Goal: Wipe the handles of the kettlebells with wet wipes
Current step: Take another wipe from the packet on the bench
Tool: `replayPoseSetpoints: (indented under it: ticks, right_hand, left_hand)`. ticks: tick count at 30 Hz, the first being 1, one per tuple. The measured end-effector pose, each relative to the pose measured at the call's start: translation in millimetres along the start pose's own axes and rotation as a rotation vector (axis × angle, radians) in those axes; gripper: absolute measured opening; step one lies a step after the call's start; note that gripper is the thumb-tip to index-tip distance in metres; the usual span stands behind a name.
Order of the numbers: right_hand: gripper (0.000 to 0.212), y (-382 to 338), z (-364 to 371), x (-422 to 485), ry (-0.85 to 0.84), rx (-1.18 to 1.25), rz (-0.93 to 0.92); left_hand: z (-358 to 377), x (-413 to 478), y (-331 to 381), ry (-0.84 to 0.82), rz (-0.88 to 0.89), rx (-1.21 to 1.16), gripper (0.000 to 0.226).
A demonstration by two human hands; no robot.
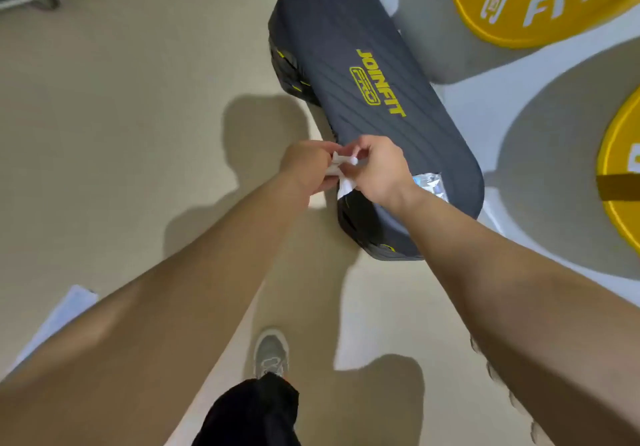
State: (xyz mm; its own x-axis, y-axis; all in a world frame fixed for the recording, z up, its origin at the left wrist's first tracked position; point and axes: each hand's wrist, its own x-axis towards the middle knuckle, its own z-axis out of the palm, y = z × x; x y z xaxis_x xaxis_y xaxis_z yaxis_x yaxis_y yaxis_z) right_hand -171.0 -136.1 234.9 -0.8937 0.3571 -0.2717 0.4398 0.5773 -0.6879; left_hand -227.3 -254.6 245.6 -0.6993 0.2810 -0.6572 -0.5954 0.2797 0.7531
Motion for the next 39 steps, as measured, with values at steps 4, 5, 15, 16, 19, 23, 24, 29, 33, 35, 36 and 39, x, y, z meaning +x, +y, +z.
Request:
replayPoseSetpoints:
  ticks: [4,5,15,16,19,23,24,29,33,35,36,39]
  right_hand:
    - [0.019,-130.4,-45.6,4.3,-0.126,-0.104,-0.004]
    - [0.02,-161.0,-55.1,5.3,-0.14,-0.113,0.005]
    - [0.015,-372.8,-115.7,78.5,-0.224,-0.174,0.031]
    - [0.015,-384.0,-120.5,91.9,-0.224,-0.173,0.037]
    - [0.014,-409.0,-130.9,141.7,-0.199,-0.151,0.068]
    - [0.012,-438.0,-128.5,223.9,-0.163,-0.13,0.108]
    - [0.01,-447.7,-125.7,244.2,-0.165,-0.131,0.112]
    - [0.012,-500.0,-106.0,346.9,-0.181,-0.154,0.103]
    - [0.005,-530.0,-98.0,427.9,-0.106,-0.062,0.188]
    - [0.004,-542.8,-93.7,468.6,-0.029,0.039,0.239]
    - [0.007,-550.0,-91.3,486.8,0.004,0.071,0.262]
    - [0.008,-562.2,-87.9,544.5,0.0,0.089,0.303]
  left_hand:
    - [-58.1,-51.7,112.7,-0.015,0.019,0.279,0.018]
    - [-74.2,-60.5,136.0,-0.004,0.038,0.335,0.021]
    - [-170.2,-70.3,330.0,0.011,0.096,0.576,0.037]
    - [-176.2,-61.9,346.6,-0.02,0.101,0.601,0.037]
    - [-194.4,-25.0,394.7,-0.126,0.132,0.673,0.038]
    - [-222.0,41.7,454.4,-0.196,0.14,0.761,0.027]
    - [-230.7,57.1,468.5,-0.213,0.138,0.782,0.022]
    - [-286.9,137.5,535.3,-0.244,0.133,0.73,0.015]
    - [-328.2,203.5,594.4,-0.354,0.094,0.754,0.026]
    - [-340.2,239.3,624.0,-0.345,0.125,0.725,0.026]
    - [-345.4,254.3,637.2,-0.334,0.126,0.729,0.024]
    - [-345.7,309.6,672.8,-0.335,0.108,0.808,0.023]
